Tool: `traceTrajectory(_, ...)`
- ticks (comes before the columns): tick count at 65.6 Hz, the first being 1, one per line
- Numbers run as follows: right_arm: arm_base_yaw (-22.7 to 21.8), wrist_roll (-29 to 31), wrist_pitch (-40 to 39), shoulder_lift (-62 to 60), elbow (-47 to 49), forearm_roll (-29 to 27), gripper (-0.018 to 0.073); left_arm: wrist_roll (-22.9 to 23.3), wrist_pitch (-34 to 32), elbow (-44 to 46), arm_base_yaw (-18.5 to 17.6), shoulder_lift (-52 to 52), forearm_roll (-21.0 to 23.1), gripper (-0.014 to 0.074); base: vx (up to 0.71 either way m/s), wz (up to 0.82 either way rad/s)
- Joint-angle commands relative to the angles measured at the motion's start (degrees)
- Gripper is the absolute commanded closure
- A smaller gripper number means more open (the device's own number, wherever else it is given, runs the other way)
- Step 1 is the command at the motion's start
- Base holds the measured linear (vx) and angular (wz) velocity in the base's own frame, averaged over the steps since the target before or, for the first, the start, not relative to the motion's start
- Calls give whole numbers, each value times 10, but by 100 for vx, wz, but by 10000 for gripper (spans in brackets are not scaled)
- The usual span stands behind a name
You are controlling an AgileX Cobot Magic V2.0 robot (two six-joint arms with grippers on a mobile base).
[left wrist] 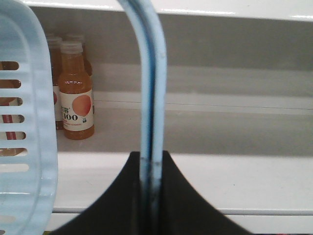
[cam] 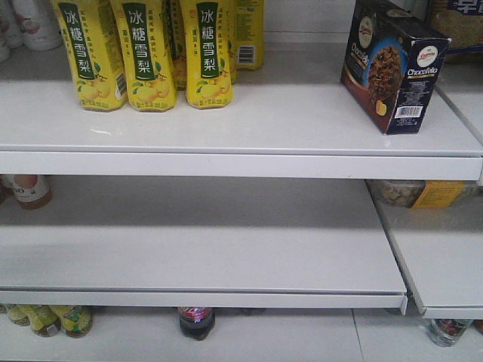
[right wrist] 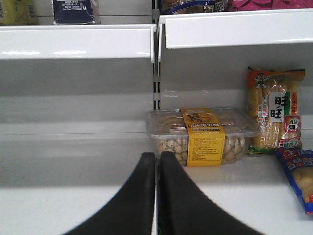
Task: Left arm holds basket, right arm returns cookies
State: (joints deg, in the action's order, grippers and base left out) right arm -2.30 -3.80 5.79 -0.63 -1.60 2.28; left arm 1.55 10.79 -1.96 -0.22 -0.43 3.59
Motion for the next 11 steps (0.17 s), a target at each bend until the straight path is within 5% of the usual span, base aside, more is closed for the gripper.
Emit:
traceTrajectory(1, -4, 6, -48, -7, -10, 6, 566, -8, -59, 18, -2, -10, -10, 599, 0, 0)
traceTrajectory(11, -4, 6, -48, -7, -10, 6, 566, -8, -59, 18, -2, -10, -10, 599, 0, 0)
